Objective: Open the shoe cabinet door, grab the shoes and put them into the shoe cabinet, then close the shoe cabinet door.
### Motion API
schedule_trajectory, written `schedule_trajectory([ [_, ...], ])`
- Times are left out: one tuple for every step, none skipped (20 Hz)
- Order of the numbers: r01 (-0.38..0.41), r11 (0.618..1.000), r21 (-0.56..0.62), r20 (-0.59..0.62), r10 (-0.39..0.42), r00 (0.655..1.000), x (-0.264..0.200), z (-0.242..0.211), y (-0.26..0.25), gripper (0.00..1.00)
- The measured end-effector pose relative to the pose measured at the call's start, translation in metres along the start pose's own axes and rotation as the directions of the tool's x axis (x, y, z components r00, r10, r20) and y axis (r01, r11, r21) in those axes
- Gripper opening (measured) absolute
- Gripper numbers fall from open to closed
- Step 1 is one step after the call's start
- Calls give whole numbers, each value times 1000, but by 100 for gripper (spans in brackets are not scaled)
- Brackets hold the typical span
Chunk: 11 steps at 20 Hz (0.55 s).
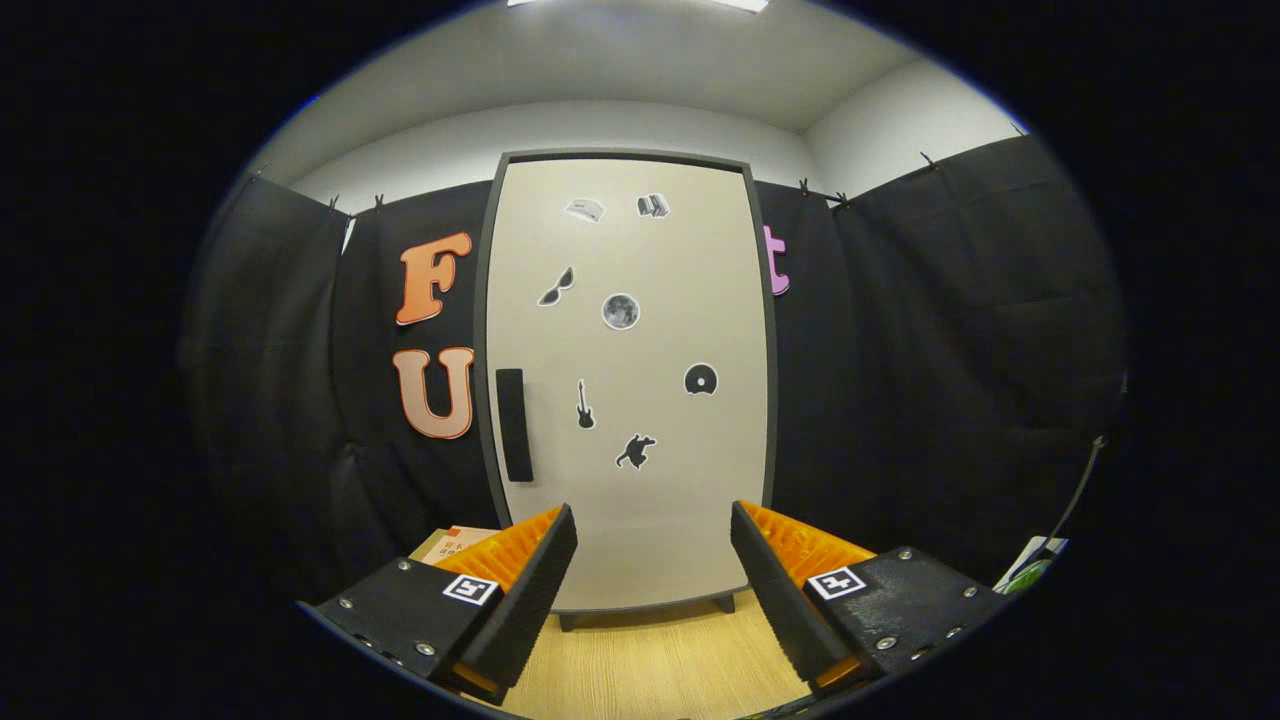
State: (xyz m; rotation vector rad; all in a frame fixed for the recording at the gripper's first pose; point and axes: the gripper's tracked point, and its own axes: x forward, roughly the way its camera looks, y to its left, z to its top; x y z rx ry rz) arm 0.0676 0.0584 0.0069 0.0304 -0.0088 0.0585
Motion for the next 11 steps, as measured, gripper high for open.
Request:
schedule_trajectory([
  [-1,1000,1,-5,1,1000,-4,0,-2,97],
  [0,1000,-1,-7,0,1000,-9,2,-4,97],
  [1,1000,-5,-7,-2,1000,-13,4,-7,97],
  [3,1000,-9,-6,-3,1000,-18,5,-8,97],
  [3,1000,-9,-6,-3,1000,-21,7,-9,97],
  [0,1000,-8,-4,0,1000,-26,9,-11,97],
  [-1,1000,-7,-3,1,1000,-29,11,-11,97],
  [-1,1000,-9,-2,1,1000,-32,13,-12,97],
  [-4,1000,-11,-1,4,1000,-34,14,-12,97],
  [-4,1000,-14,-2,4,1000,-36,15,-13,97],
  [-5,1000,-15,-2,5,1000,-38,15,-13,97],
])
